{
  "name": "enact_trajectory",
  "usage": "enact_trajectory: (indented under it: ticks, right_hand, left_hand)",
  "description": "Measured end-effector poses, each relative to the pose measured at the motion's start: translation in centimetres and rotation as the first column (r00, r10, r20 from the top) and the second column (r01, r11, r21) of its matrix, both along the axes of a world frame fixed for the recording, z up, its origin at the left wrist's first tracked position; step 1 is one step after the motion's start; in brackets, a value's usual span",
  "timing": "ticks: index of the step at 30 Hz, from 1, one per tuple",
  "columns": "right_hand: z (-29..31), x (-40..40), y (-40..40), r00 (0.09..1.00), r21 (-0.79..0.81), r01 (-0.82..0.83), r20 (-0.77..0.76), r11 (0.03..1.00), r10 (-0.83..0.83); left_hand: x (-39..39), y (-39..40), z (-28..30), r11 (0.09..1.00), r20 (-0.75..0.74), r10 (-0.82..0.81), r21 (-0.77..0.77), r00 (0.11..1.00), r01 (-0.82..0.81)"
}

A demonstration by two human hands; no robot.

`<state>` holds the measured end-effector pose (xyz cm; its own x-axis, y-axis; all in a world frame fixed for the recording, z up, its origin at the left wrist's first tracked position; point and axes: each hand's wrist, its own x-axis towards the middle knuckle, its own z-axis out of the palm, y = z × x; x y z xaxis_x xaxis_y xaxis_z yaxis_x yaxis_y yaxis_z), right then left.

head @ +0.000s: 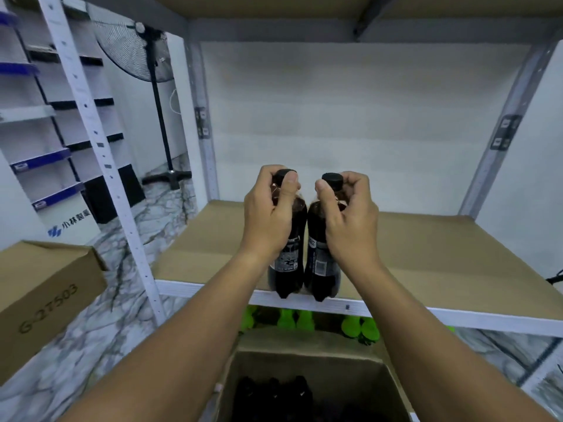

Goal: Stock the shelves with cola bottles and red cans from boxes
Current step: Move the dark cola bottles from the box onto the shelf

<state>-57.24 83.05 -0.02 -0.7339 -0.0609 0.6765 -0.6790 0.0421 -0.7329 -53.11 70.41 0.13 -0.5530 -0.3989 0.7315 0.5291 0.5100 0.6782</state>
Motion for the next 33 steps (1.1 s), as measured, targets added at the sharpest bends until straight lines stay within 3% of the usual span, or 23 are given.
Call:
enact_trajectory:
  ticks: [14, 20, 27, 33]
  right_hand:
    - [-1.6, -10.3, -15.6, 0.98, 0.0, -0.156, 0.122, 0.988, 0.155]
    - [-3.1, -14.3, -20.0, 0.989, 0.021, -0.13, 0.076, 0.991, 0.128]
    - [-3.9, -19.8, -24.4, 0.996, 0.004, -0.069, 0.055, 0.998, 0.068]
    - [-4.5, -23.7, -27.2, 0.994, -0.018, -0.066, 0.084, 0.998, 0.067]
  left_hand:
    - [-10.0, -15.1, -2.1, 0.994, 0.03, 0.112, 0.01, 0.993, -0.112]
    - [-13.5, -18.0, -3.8, 0.988, 0.016, 0.152, 0.032, 0.988, -0.152]
    - [-18.7, -21.1, -4.6, 0.967, 0.004, 0.251, -0.046, 0.968, -0.25]
    - [-23.2, -23.7, -5.0, 0.977, 0.014, 0.215, -0.012, 0.977, -0.215]
